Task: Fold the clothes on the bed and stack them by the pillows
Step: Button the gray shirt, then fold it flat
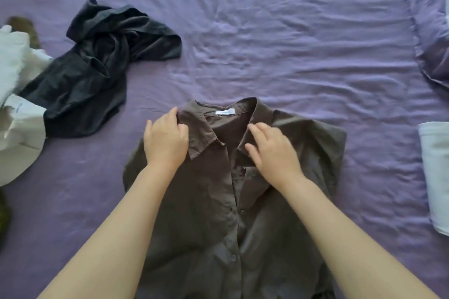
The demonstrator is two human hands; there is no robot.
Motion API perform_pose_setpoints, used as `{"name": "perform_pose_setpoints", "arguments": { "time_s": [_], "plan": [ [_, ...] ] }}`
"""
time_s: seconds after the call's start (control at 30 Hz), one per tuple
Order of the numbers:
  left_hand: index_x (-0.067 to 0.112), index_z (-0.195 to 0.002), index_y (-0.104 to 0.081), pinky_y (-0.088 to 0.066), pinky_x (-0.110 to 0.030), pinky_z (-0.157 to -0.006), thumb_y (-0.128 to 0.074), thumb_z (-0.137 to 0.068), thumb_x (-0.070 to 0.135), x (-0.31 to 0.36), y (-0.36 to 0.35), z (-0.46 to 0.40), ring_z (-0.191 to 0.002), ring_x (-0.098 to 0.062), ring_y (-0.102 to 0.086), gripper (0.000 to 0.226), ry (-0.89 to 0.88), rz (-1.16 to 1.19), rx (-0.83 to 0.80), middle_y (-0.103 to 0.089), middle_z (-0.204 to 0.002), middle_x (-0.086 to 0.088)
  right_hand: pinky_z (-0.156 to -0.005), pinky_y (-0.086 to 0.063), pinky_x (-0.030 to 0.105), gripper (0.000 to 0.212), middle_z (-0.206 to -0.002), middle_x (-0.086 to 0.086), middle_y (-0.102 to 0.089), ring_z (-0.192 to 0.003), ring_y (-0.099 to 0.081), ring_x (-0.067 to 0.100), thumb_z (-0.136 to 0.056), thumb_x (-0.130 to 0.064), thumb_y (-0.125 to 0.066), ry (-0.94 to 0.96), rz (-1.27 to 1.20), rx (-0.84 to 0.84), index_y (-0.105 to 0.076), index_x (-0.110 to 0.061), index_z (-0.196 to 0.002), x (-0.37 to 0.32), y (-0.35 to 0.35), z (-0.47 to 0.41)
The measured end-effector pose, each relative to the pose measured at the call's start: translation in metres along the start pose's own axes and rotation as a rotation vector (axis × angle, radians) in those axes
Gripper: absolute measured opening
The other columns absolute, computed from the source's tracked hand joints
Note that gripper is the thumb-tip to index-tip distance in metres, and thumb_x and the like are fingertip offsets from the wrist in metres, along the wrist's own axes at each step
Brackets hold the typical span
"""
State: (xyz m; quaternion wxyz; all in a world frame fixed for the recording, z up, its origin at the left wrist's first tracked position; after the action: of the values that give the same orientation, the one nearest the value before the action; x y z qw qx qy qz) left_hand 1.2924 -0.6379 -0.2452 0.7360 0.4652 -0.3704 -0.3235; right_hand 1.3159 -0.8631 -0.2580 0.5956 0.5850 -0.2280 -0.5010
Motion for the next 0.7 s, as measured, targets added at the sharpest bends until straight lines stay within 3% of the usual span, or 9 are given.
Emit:
{"name": "perform_pose_setpoints", "arguments": {
  "time_s": [0.07,0.2,0.27,0.33,0.43,0.53,0.6,0.7],
  "plan": [
    [0.013,-0.136,-0.044,-0.033,-0.041,-0.1,-0.04,-0.09,0.023,-0.006,0.0,-0.006,-0.11,-0.035,-0.054,0.047,0.078,-0.059,-0.113,-0.063,-0.118,-0.017,-0.095,-0.04,0.04,0.046,-0.146,0.007,-0.036,-0.124,-0.04,0.028,-0.095,-0.032,-0.047,-0.085,0.004,-0.16,-0.041,-0.014,-0.137,-0.011,-0.022,-0.008],
    [0.015,-0.116,-0.048,-0.041,-0.036,-0.073,-0.047,-0.087,0.019,-0.004,0.0,-0.01,-0.102,-0.034,-0.057,0.029,0.026,-0.193,-0.284,-0.063,-0.111,-0.01,-0.105,-0.029,0.042,0.044,-0.142,0.009,-0.043,-0.136,-0.03,0.03,-0.093,-0.025,-0.048,-0.082,0.122,-0.064,-0.044,-0.014,-0.135,-0.028,-0.019,-0.017],
    [0.015,-0.103,-0.042,-0.035,-0.032,-0.058,-0.048,-0.088,0.013,0.001,0.01,-0.009,-0.086,-0.034,-0.059,0.016,-0.065,-0.276,-0.207,-0.064,-0.097,-0.008,-0.107,-0.029,0.044,0.045,-0.144,0.011,-0.043,-0.138,-0.029,0.03,-0.093,-0.024,-0.052,-0.013,0.015,0.025,-0.046,-0.013,-0.136,-0.04,-0.012,-0.02],
    [0.016,-0.092,-0.033,-0.024,-0.028,-0.048,-0.05,-0.087,0.013,0.01,0.023,-0.006,-0.073,-0.034,-0.06,0.018,-0.188,-0.319,-0.064,-0.064,-0.084,-0.005,-0.108,-0.029,0.042,0.046,-0.145,0.006,-0.042,-0.139,-0.03,0.023,-0.095,-0.03,-0.051,0.036,-0.241,0.063,-0.045,-0.014,-0.138,-0.052,-0.006,-0.023],
    [0.019,-0.096,-0.037,-0.024,-0.03,-0.05,-0.055,-0.086,0.036,0.014,0.035,-0.004,-0.079,-0.027,-0.062,0.027,-0.317,-0.174,-0.05,-0.059,-0.079,0.006,-0.113,-0.021,0.04,0.055,-0.141,0.0,-0.046,-0.135,-0.033,0.015,-0.094,-0.041,-0.05,-0.031,-0.532,-0.053,-0.038,-0.016,-0.141,-0.066,-0.012,-0.036],
    [0.026,-0.109,-0.044,-0.031,-0.032,-0.059,-0.052,-0.08,0.064,-0.011,0.037,-0.016,-0.093,-0.018,-0.059,0.049,-0.208,-0.195,-0.329,-0.058,-0.089,0.013,-0.096,-0.033,0.039,0.031,-0.11,0.007,-0.062,-0.111,-0.049,0.027,-0.091,-0.028,-0.057,-0.138,-0.44,0.0,-0.058,-0.013,-0.119,-0.066,-0.019,-0.049],
    [0.031,-0.108,-0.049,-0.034,-0.032,-0.065,-0.052,-0.075,0.071,-0.033,0.04,-0.021,-0.096,-0.013,-0.056,0.052,-0.136,-0.218,-0.482,-0.057,-0.095,0.017,-0.088,-0.038,0.043,0.018,-0.094,0.008,-0.063,-0.1,-0.051,0.03,-0.091,-0.022,-0.057,-0.262,-0.504,0.076,-0.062,-0.01,-0.103,-0.061,-0.017,-0.052],
    [0.034,-0.098,-0.055,-0.038,-0.029,-0.065,-0.061,-0.072,0.066,-0.058,0.039,-0.021,-0.088,-0.01,-0.054,0.042,-0.101,-0.101,-0.567,-0.06,-0.094,0.017,-0.087,-0.039,0.044,0.015,-0.084,0.001,-0.058,-0.096,-0.051,0.029,-0.09,-0.022,-0.059,-0.347,-0.538,0.097,-0.062,-0.011,-0.1,-0.06,-0.016,-0.052]
  ]
}}
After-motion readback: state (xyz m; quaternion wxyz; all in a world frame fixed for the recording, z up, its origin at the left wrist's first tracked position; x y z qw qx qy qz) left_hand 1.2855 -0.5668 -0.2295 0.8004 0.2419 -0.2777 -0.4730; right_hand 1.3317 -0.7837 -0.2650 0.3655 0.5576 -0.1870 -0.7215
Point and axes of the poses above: each hand's wrist, its own z-axis away from the middle knuckle, its own y-axis out of the back of the hand, x = y × z, the point moved 4 cm from there along -z, towards the middle knuckle
